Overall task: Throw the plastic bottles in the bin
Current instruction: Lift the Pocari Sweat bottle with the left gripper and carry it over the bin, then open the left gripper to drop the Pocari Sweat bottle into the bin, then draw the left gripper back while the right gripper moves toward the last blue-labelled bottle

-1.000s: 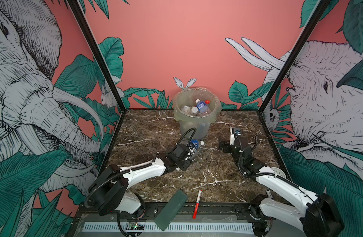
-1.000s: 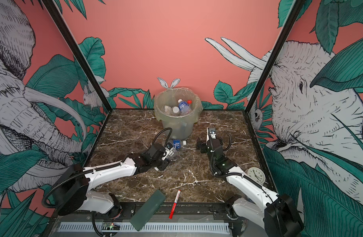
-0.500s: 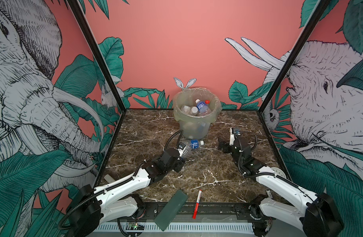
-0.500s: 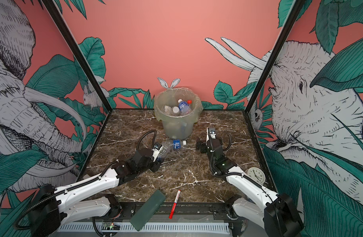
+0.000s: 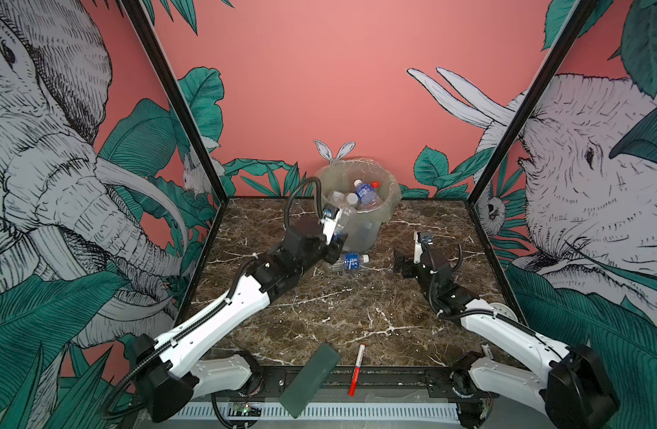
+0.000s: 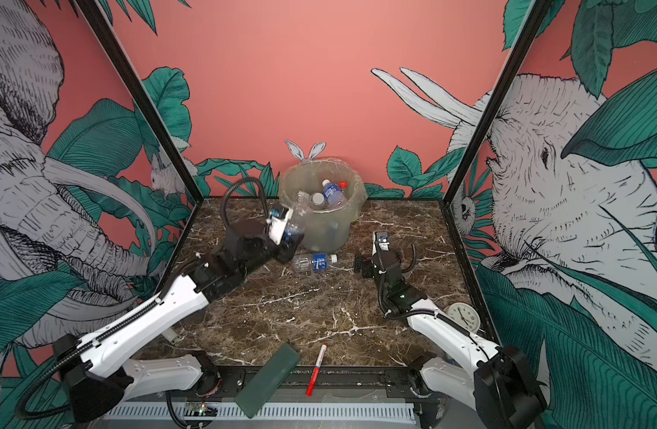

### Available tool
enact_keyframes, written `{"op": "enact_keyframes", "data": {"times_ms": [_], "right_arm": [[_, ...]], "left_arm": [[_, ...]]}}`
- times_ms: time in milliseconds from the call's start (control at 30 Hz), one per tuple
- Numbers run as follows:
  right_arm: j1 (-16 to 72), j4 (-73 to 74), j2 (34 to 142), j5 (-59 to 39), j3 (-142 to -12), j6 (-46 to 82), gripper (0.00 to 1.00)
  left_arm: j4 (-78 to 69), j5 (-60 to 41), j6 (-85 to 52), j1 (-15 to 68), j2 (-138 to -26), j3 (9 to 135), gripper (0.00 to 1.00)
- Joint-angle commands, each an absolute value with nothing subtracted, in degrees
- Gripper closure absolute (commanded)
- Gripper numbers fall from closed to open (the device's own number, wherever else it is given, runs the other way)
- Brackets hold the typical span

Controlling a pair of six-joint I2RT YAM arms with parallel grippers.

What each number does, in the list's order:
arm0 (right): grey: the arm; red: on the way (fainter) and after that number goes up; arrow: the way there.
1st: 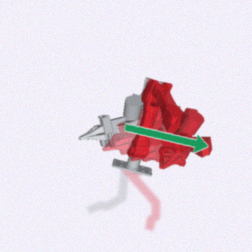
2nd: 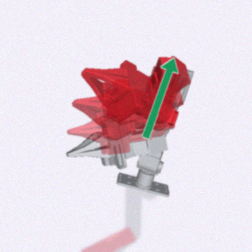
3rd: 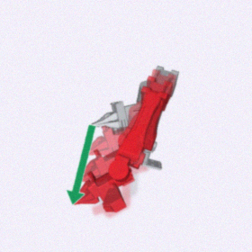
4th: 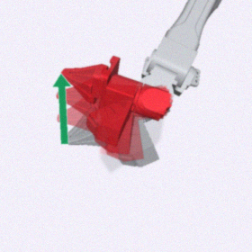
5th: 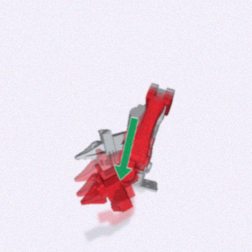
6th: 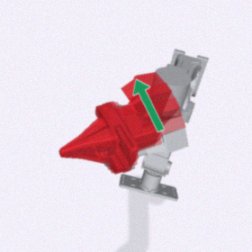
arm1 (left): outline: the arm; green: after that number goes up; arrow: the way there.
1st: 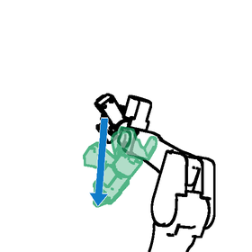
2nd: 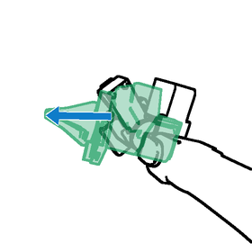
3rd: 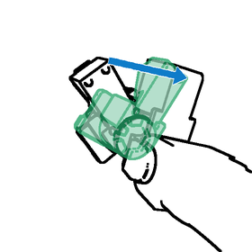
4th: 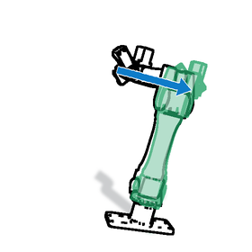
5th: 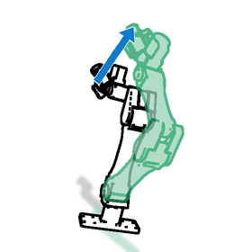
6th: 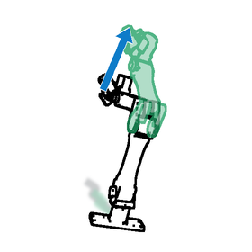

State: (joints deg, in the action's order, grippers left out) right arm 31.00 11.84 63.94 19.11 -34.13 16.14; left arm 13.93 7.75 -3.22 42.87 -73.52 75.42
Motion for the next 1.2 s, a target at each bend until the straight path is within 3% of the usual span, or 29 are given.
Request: {"op": "enact_keyframes", "data": {"times_ms": [0, 100, 133, 267, 500, 1167], "right_arm": [[30.19, 14.31, 65.83, 18.18, -35.32, 17.16, 0.01], [29.8, 14.33, 67.01, 17.58, -35.51, 17.43, 0.01], [29.56, 14.0, 67.15, 17.56, -35.6, 17.51, 0.0], [29.01, 13.65, 66.28, 16.71, -35.61, 17.8, 0.01], [28.86, 14.21, 66.06, 14.82, -35.5, 18.37, 0.01], [28.98, 18.2, 69.71, 6.06, -35.88, 17.56, 0.01]], "left_arm": [[14.62, 0.11, -1.24, 37.91, -85.1, 93.72, 0.4], [21.54, -3.16, -1.55, 34.97, -99.72, 115.95, 0.07], [24.13, -3.34, -1.69, 34.28, -103.82, 121.87, 0.01], [25.61, -1.99, -2.03, 32.87, -107.79, 127.42, 0.0], [14.35, -1.05, -2.14, 32.83, -96.09, 109.16, 0.0], [3.34, 4.34, -4.78, 32.85, -76.47, 73.44, 0.0]]}}
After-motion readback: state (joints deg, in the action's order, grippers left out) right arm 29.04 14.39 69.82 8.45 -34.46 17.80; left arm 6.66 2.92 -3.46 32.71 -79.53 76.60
